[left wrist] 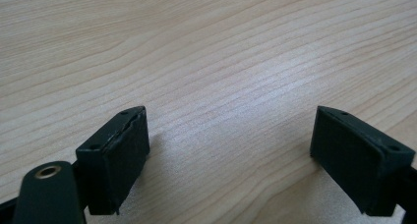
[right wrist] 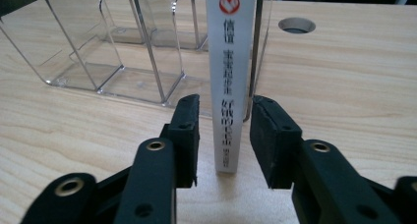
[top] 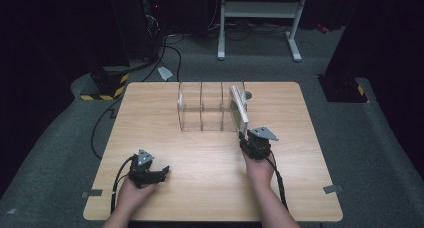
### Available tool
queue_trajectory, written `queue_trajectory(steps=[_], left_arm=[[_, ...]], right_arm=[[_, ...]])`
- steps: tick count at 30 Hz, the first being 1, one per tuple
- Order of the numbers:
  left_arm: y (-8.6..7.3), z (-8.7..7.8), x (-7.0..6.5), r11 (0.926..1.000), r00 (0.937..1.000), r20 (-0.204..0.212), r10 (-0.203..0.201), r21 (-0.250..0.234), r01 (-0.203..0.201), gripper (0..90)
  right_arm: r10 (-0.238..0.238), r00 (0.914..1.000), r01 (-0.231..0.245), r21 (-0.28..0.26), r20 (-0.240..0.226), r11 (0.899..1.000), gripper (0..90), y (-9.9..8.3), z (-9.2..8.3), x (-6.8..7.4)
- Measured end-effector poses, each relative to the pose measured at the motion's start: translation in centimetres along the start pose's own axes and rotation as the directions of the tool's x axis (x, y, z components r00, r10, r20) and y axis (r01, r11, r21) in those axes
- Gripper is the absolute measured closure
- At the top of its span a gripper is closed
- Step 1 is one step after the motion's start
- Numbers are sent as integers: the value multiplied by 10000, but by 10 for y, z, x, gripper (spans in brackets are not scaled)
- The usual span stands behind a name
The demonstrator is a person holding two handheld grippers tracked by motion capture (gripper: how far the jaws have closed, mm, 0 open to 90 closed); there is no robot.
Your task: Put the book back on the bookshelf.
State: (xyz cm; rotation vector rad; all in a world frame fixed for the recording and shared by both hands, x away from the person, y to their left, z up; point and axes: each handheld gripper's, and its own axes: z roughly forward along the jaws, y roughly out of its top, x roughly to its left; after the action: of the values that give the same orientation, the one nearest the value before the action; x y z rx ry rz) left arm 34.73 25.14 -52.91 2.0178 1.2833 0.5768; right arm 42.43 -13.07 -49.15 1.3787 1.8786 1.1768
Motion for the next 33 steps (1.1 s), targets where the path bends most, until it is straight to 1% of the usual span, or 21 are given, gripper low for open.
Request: queue_trajectory(steps=[2,4,9,13,17,20,25,27,28,29,30,31,33], left_arm=[[0,0,0,10000,10000,-1,-1,-3,1,149],[0,0,0,10000,10000,-1,7,-6,-7,149],[0,0,0,10000,10000,0,8,-6,-8,149],[0,0,0,10000,10000,2,9,-2,-9,149],[0,0,0,10000,10000,8,15,-9,-15,149],[0,0,0,10000,10000,12,19,-7,-19,149],[0,0,0,10000,10000,14,20,-8,-20,149],[0,0,0,10000,10000,17,25,-7,-25,149],[0,0,0,10000,10000,17,24,-9,-24,149],[0,0,0,10000,10000,17,24,-9,-24,149],[0,0,0,10000,10000,16,26,-9,-26,149],[0,0,0,10000,10000,17,24,-8,-24,149],[0,0,0,10000,10000,17,22,-8,-22,149]], right_arm=[[-103,9999,103,88,-45,9999,698,-3,0,0],[-137,9999,137,109,-47,9998,707,-4,0,0],[112,9999,-111,122,-62,9999,782,-8,1,0],[265,9996,-263,121,-104,9996,783,-8,3,1],[299,9995,-297,161,-124,9994,716,-7,5,4],[299,9995,-297,127,-128,9995,706,-6,7,4],[289,9996,-289,108,-6,9995,707,0,9,4],[304,9995,-306,155,103,9994,723,1,9,4],[432,9990,-434,158,90,9989,726,1,10,4],[432,9990,-434,158,90,9989,726,1,10,4],[586,9982,-588,118,103,9982,728,1,10,3],[586,9982,-588,118,103,9982,728,1,10,3],[630,9976,-632,82,279,9980,729,1,11,6]])
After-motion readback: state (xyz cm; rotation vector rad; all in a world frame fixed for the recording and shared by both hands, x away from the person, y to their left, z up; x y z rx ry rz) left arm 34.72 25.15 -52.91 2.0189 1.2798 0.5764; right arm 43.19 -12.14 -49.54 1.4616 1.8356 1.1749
